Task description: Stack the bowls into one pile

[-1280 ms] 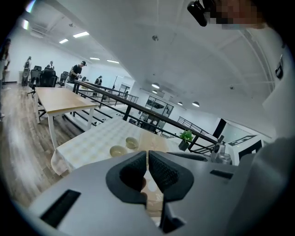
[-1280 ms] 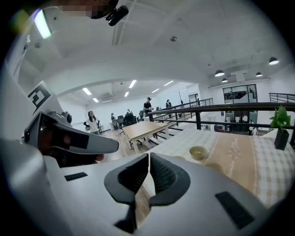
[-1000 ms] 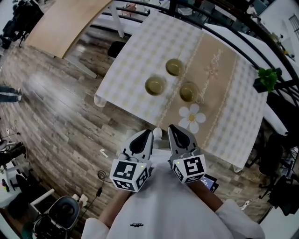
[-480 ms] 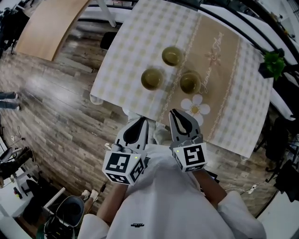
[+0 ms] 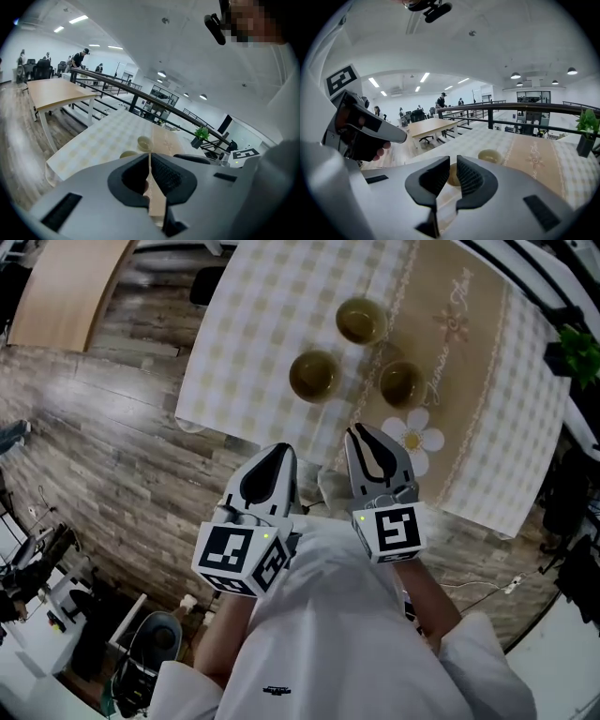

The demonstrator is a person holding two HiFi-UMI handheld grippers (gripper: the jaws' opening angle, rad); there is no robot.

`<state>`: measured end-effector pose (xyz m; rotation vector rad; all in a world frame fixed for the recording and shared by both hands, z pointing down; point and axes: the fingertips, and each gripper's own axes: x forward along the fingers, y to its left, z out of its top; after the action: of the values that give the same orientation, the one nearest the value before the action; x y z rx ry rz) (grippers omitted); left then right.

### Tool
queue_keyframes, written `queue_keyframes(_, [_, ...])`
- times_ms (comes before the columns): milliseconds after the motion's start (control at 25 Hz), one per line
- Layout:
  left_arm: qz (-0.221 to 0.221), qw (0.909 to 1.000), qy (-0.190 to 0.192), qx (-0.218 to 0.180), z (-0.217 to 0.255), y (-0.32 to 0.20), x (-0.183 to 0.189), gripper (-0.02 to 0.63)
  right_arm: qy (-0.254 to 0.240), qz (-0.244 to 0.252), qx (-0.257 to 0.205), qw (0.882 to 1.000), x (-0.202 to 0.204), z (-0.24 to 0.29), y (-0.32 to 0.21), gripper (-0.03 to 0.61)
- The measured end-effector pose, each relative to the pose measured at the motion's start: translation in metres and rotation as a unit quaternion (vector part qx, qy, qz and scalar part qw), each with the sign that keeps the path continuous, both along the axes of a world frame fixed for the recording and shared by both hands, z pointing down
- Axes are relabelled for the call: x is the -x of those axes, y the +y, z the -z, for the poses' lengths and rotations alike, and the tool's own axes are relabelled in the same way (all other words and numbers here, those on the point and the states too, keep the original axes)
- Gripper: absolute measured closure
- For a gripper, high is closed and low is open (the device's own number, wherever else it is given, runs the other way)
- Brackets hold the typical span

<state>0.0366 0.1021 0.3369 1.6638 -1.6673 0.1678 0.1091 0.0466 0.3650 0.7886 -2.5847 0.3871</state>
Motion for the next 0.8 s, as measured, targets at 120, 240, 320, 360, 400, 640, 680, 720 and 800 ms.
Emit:
queue_keyframes(120, [-0.001,0.9999,0.007,0.008,-0.012,-0.011,0.011,0.583,0.017,-0.008,0.008,1.000,0.004,-0.016,-0.009,0.541])
queue_keyframes(240, [-0.012,0.9997,0.014,0.017,-0.026,-0.020,0.016,0.583,0.027,-0.011,0.001,1.000,0.010,-0.027,-0.017,0.541])
queue_keyframes(320, [-0.020,0.9994,0.019,0.021,-0.035,-0.025,0.018,0.583,0.033,-0.012,-0.005,0.999,0.014,-0.034,-0.021,0.541])
queue_keyframes(360, [-0.024,0.9993,0.021,0.021,-0.040,-0.027,0.019,0.583,0.030,-0.017,-0.007,0.999,0.016,-0.038,-0.023,0.541])
queue_keyframes(400, [-0.027,0.9991,0.022,0.023,-0.044,-0.029,0.021,0.583,0.032,-0.023,-0.002,0.999,0.016,-0.045,-0.025,0.541])
queue_keyframes(640, [-0.047,0.9973,0.031,0.047,-0.075,-0.038,0.028,0.583,0.053,-0.068,0.048,0.995,0.017,-0.084,-0.037,0.541])
queue_keyframes(680, [-0.050,0.9970,0.032,0.050,-0.080,-0.039,0.029,0.583,0.052,-0.075,0.052,0.994,0.019,-0.088,-0.038,0.541])
queue_keyframes(720, [-0.054,0.9966,0.033,0.052,-0.085,-0.040,0.030,0.583,0.052,-0.081,0.056,0.994,0.021,-0.092,-0.040,0.541])
queue_keyframes(800, [-0.058,0.9961,0.038,0.055,-0.094,-0.042,0.032,0.583,0.052,-0.093,0.064,0.992,0.025,-0.101,-0.042,0.541])
